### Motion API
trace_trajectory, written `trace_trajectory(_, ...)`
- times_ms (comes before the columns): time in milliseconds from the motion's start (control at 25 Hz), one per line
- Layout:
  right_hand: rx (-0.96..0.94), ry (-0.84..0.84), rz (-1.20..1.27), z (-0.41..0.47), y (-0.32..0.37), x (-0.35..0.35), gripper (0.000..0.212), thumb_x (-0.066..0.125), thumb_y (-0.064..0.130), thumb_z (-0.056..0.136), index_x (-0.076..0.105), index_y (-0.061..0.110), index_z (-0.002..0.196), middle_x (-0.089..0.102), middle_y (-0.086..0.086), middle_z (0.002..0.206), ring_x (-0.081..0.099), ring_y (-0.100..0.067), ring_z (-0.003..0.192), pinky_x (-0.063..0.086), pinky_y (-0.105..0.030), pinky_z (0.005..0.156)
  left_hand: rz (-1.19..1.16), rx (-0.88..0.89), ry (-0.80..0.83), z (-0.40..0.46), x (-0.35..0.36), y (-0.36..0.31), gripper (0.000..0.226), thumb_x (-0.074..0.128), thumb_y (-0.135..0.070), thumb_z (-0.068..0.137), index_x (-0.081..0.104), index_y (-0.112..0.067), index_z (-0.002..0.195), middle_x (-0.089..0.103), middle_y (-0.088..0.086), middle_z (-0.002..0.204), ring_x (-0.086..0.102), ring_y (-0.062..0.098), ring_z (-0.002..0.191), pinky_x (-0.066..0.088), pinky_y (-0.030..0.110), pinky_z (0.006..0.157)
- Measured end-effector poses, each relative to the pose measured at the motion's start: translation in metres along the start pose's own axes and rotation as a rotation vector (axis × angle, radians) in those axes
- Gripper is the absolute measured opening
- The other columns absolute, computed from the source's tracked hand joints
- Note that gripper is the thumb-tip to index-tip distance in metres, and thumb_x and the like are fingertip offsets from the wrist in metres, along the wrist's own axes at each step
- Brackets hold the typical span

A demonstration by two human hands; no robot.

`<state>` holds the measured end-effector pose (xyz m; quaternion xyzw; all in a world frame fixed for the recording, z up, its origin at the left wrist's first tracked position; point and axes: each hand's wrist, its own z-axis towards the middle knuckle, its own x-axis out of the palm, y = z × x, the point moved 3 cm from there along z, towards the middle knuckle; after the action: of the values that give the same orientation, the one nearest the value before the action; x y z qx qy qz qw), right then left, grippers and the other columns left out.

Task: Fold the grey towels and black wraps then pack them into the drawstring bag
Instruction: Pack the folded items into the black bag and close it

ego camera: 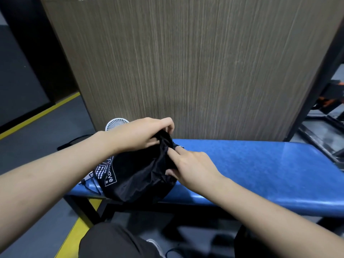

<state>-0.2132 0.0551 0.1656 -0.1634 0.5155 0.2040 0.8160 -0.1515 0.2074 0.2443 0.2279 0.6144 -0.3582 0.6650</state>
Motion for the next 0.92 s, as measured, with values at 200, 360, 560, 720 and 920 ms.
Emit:
trace_trajectory(200,-0.142,-0.184,-0.166,0.003,0.004,-0.001,0.034,0.079,0.001,0.053,0.050,0.015,0.065,0.048,-0.003,0.071,0.043,-0.022,0.054,0.019,-0.032,0.051,0.077,0.069,0.011,0.001,-0.001,0.004,0.033,0.048,-0.001,0.079,0.049,-0.026,0.101,0.056,-0.014,0.095,0.052,0.009,0.086,0.044,0.028,0.078)
trace_trajectory(360,-0.241,-0.358,-0.035,-0.014,-0.010,0.003,0.026,0.072,0.000,0.076,0.049,0.012,0.071,0.050,-0.006,0.077,0.034,-0.022,0.065,0.024,-0.033,0.056,0.129,0.108,0.023,-0.004,0.008,0.017,0.027,0.036,-0.018,0.081,0.049,-0.029,0.102,0.050,-0.015,0.098,0.051,0.012,0.091,0.048,0.039,0.081)
trace_trajectory(560,-0.297,-0.479,0.115,-0.047,-0.019,0.005,0.026,0.058,0.013,0.101,0.056,0.003,0.076,0.062,-0.017,0.112,0.054,-0.031,0.088,0.044,-0.039,0.072,0.237,0.142,0.061,-0.004,0.019,0.025,0.036,0.019,-0.032,0.082,0.048,-0.029,0.104,0.047,-0.010,0.098,0.050,0.016,0.092,0.047,0.043,0.080)
trace_trajectory(720,-0.491,-0.292,0.143,-0.060,-0.021,0.001,0.020,0.060,0.015,0.100,0.061,0.004,0.084,0.061,-0.013,0.133,0.055,-0.031,0.126,0.042,-0.036,0.097,0.247,0.142,0.072,-0.002,0.020,0.029,0.033,0.021,-0.032,0.085,0.048,-0.029,0.104,0.047,-0.009,0.098,0.051,0.018,0.092,0.048,0.045,0.079)
trace_trajectory(920,-0.396,-0.065,0.182,-0.064,-0.022,0.005,0.011,0.052,0.019,0.094,0.051,0.014,0.084,0.055,0.001,0.081,0.047,-0.020,0.078,0.034,-0.031,0.069,0.231,0.162,0.070,0.002,0.024,0.018,0.032,0.022,-0.032,0.086,0.049,-0.027,0.102,0.048,-0.010,0.096,0.050,0.016,0.090,0.047,0.041,0.078)
